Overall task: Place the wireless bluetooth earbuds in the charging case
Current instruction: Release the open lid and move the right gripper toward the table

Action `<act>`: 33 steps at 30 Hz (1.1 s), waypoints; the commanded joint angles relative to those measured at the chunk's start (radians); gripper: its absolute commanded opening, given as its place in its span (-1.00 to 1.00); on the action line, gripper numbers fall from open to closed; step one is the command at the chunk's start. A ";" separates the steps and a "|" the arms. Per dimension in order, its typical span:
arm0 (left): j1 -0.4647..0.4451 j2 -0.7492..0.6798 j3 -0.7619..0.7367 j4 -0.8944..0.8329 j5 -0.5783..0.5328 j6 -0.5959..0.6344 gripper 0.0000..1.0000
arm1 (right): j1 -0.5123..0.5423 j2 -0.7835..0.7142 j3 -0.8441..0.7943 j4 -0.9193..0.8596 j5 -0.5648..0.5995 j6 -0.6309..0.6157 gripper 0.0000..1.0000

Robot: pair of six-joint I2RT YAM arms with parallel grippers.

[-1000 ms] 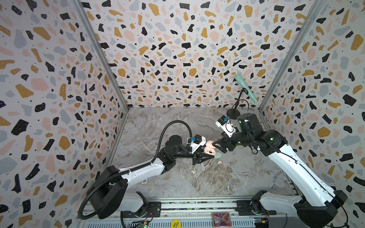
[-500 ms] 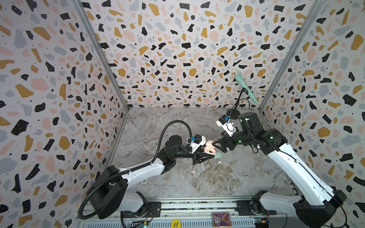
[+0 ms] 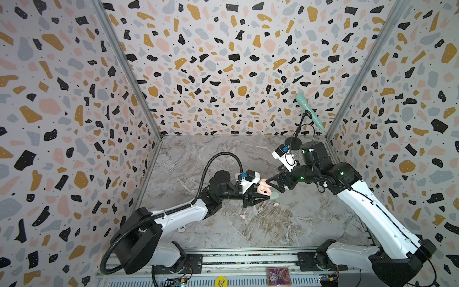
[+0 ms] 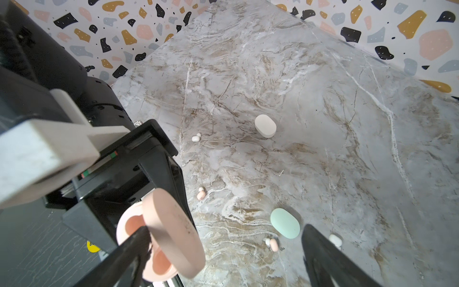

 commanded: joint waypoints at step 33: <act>0.130 -0.089 -0.125 0.131 -0.040 -0.081 -0.54 | -0.075 -0.216 -0.493 0.141 0.144 0.543 0.94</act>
